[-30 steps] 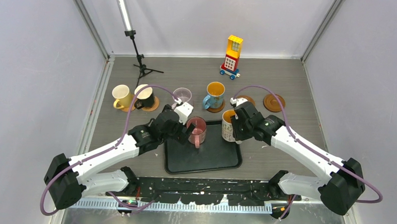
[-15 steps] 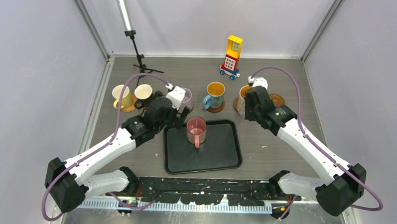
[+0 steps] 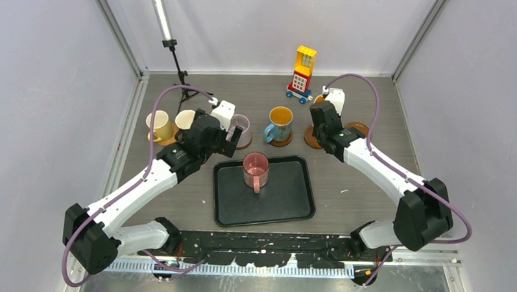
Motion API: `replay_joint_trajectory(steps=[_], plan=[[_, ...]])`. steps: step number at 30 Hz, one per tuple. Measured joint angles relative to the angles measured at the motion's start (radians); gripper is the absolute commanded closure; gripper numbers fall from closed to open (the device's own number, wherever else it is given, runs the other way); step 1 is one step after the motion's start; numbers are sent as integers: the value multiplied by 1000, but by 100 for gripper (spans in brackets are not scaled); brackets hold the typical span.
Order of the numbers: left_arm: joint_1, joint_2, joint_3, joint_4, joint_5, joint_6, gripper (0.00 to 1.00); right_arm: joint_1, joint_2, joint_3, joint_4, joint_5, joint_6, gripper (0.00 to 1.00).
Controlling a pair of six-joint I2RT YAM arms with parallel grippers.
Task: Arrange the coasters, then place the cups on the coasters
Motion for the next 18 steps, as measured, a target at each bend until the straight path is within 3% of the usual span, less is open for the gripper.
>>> replay_joint_trajectory(steps=[18], plan=[[21, 12, 34, -45, 5, 29, 0, -104, 188, -42, 158, -49, 115, 100]])
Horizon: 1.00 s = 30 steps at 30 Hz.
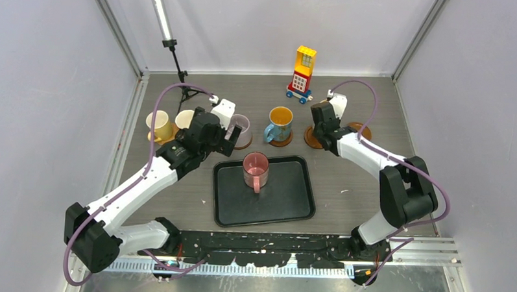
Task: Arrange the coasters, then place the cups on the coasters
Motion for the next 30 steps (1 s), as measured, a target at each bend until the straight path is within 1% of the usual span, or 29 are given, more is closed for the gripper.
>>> replay_joint_trajectory(steps=[11, 24, 30], plan=[[7, 29, 31, -14, 0, 20, 0, 1, 60, -19, 60, -10, 20, 100], [12, 39, 31, -19, 5, 20, 0, 54, 61, -47, 64, 25, 47, 100], [12, 39, 31, -19, 5, 20, 0, 58, 61, -56, 73, 42, 65, 99]])
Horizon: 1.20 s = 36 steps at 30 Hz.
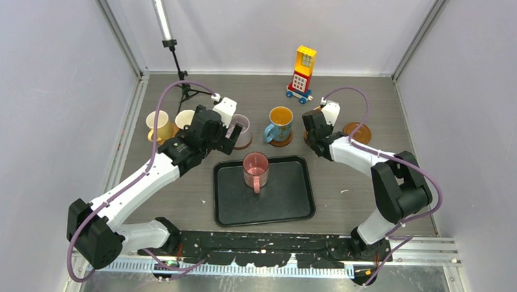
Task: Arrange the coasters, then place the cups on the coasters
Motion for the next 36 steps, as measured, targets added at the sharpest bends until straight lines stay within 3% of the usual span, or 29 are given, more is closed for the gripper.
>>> replay_joint_trajectory(steps=[19, 23, 29, 32, 36], plan=[[0, 4, 0, 0, 10, 0, 0, 50, -15, -16, -36, 49, 39, 97], [0, 4, 0, 0, 11, 0, 0, 50, -21, -19, -45, 51, 53, 81], [0, 5, 0, 0, 17, 0, 0, 50, -22, -21, -45, 51, 66, 79], [0, 6, 0, 0, 18, 0, 0, 50, -26, -32, -30, 51, 62, 70], [0, 6, 0, 0, 18, 0, 0, 50, -26, -35, -22, 53, 54, 69]])
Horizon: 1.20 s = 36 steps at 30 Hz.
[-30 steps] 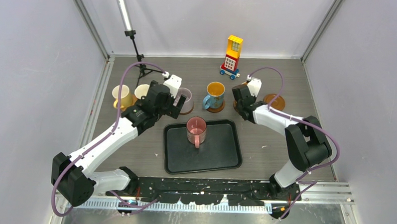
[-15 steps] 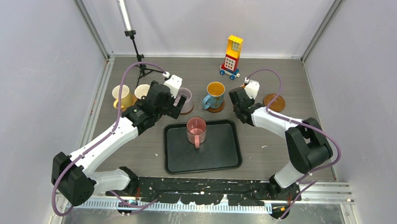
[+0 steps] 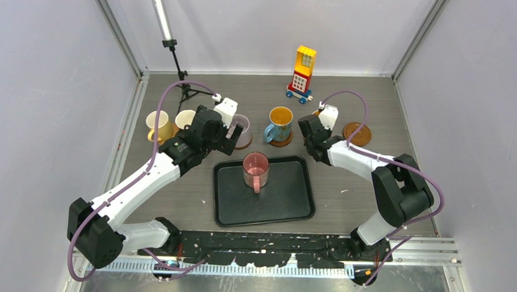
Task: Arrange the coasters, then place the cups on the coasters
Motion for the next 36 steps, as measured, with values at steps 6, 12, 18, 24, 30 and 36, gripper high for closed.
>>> replay_joint_trajectory(steps=[6, 12, 18, 24, 30, 36], plan=[[0, 0, 0, 0, 0, 0, 0, 0, -1, -8, 16, 3, -11, 70], [0, 6, 0, 0, 1, 0, 0, -4, -2, -18, 41, 3, -32, 71], [0, 13, 0, 0, 4, 0, 0, -10, -2, -21, 49, 0, -38, 52], [1, 13, 0, -1, 7, 0, 0, -16, -20, -21, 14, -18, -39, 38], [1, 13, 0, -3, 8, 0, 0, -16, -137, -21, -32, -73, -47, 32], [6, 13, 0, -8, 8, -6, 0, -2, -352, -57, -121, -159, -69, 25]])
